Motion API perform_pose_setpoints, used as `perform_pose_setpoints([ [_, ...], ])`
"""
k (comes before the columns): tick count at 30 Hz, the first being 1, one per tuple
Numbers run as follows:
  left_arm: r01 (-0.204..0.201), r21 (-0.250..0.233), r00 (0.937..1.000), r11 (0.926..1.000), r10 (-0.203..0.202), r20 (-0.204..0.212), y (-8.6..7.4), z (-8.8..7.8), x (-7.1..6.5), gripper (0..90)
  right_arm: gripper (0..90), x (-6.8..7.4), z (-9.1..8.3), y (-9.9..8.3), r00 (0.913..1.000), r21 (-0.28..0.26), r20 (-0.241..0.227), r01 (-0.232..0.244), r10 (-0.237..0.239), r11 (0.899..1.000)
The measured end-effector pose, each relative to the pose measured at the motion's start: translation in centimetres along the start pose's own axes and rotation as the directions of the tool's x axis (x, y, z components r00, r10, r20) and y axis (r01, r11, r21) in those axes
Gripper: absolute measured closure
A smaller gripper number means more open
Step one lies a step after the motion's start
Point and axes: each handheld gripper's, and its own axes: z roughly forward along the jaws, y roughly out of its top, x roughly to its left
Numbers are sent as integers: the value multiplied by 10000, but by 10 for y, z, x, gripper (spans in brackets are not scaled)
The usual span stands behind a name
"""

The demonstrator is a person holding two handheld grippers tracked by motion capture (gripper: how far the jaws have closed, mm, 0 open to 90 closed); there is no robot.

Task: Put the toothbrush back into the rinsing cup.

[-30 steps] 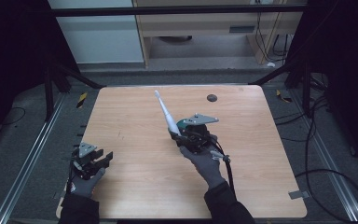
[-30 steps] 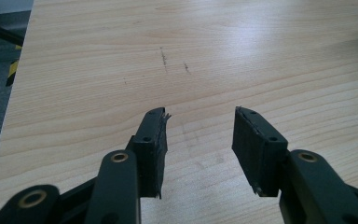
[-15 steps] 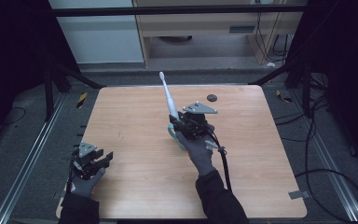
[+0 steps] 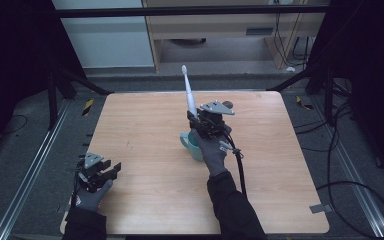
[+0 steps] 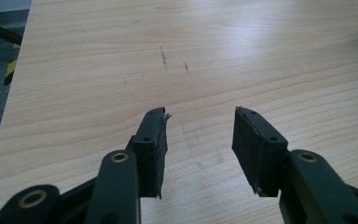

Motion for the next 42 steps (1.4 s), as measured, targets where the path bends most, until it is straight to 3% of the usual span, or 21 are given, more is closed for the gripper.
perform_pose_setpoints([
  [19, -11, -32, 10000, 10000, 11, 4, 0, 0, 0, 541, 664, -15, 20, -24, 9982, 254, 552, -244, 230, 9994],
  [31, -52, -15, 10000, 10000, 52, -7, 0, 0, 0, 541, 663, -17, 28, -47, 9959, 796, 891, -238, 167, 9965],
  [42, -72, 26, 10000, 10000, 71, 7, 0, 1, -1, 541, 659, -21, 29, -59, 9963, 1485, 846, -265, 141, 9886],
])
